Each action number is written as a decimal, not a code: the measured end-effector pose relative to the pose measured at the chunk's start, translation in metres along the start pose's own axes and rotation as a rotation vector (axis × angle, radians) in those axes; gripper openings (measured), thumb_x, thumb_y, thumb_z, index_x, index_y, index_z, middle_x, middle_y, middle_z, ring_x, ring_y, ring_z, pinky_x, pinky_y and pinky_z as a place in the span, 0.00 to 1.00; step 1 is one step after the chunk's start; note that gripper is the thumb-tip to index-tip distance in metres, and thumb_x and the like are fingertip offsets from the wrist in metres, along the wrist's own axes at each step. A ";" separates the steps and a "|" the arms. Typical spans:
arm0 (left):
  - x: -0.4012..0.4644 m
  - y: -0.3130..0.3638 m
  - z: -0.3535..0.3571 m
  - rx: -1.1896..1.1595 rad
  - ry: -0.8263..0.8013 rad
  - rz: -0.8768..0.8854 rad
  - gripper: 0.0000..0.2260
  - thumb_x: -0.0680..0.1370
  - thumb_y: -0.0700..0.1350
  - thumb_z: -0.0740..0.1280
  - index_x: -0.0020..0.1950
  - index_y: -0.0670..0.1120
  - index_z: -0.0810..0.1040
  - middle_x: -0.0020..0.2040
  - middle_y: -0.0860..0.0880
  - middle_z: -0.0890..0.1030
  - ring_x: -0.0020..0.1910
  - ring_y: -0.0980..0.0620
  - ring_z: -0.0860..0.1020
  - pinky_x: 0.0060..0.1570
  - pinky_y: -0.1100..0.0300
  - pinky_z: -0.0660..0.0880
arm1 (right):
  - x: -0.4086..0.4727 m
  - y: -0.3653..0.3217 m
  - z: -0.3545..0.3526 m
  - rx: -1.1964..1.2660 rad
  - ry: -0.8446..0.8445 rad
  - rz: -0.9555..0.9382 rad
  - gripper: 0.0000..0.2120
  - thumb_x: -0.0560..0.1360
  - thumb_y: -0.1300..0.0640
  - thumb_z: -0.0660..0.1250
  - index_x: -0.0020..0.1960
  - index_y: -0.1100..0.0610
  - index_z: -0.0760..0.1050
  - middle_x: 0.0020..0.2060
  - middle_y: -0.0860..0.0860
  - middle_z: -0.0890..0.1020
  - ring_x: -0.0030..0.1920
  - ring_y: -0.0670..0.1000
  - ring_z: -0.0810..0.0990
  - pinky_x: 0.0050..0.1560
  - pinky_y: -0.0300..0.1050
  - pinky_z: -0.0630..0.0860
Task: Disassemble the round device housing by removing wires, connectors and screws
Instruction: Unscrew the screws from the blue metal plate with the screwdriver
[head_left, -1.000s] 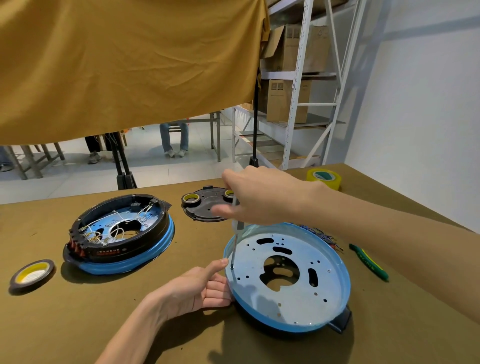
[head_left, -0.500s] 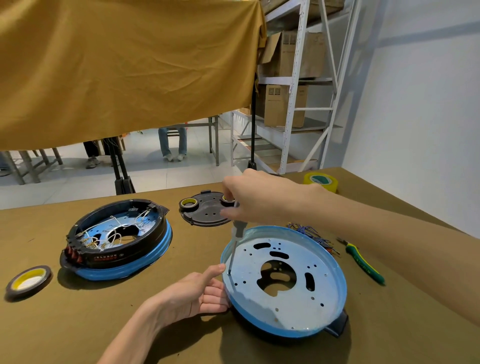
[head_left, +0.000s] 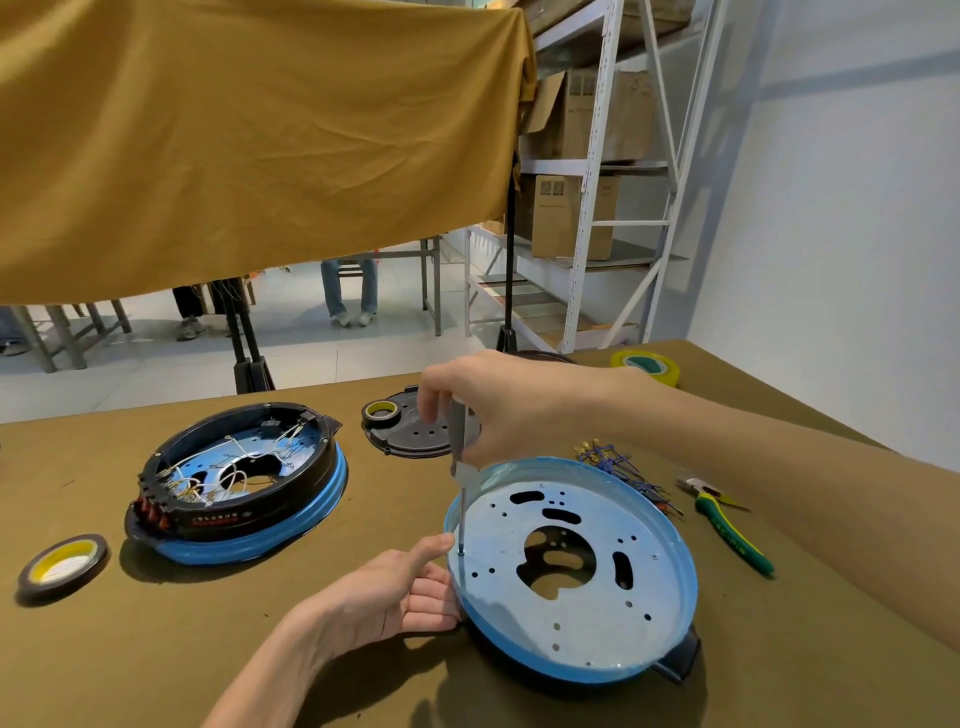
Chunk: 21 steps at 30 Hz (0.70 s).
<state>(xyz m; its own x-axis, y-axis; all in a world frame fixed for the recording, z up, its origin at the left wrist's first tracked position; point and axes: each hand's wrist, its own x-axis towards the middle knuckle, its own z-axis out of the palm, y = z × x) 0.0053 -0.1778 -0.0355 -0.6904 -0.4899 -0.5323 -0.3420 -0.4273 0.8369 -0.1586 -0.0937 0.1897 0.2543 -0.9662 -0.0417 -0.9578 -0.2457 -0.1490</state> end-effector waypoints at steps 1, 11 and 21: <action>0.000 0.000 0.000 0.001 -0.001 0.004 0.41 0.57 0.66 0.81 0.56 0.36 0.80 0.52 0.35 0.86 0.49 0.43 0.86 0.47 0.55 0.84 | 0.000 -0.001 0.001 -0.003 0.023 -0.008 0.19 0.74 0.54 0.75 0.61 0.51 0.73 0.49 0.49 0.78 0.47 0.50 0.77 0.41 0.48 0.77; -0.001 -0.001 0.001 0.019 -0.004 0.021 0.42 0.57 0.67 0.81 0.56 0.36 0.81 0.52 0.36 0.86 0.48 0.44 0.86 0.50 0.54 0.83 | 0.001 0.001 0.002 0.004 0.051 0.000 0.15 0.74 0.57 0.74 0.59 0.51 0.75 0.47 0.49 0.80 0.46 0.49 0.79 0.44 0.50 0.81; -0.002 0.002 0.004 0.020 0.022 0.001 0.38 0.62 0.65 0.76 0.58 0.36 0.80 0.53 0.37 0.86 0.49 0.44 0.87 0.47 0.56 0.84 | 0.002 0.001 0.012 -0.139 0.153 0.010 0.11 0.78 0.50 0.70 0.56 0.55 0.75 0.41 0.51 0.82 0.41 0.52 0.81 0.37 0.49 0.78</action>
<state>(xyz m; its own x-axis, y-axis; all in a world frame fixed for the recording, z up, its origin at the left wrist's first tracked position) 0.0033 -0.1750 -0.0322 -0.6766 -0.5070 -0.5341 -0.3540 -0.4120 0.8396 -0.1571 -0.0946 0.1774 0.2319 -0.9666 0.1093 -0.9721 -0.2345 -0.0112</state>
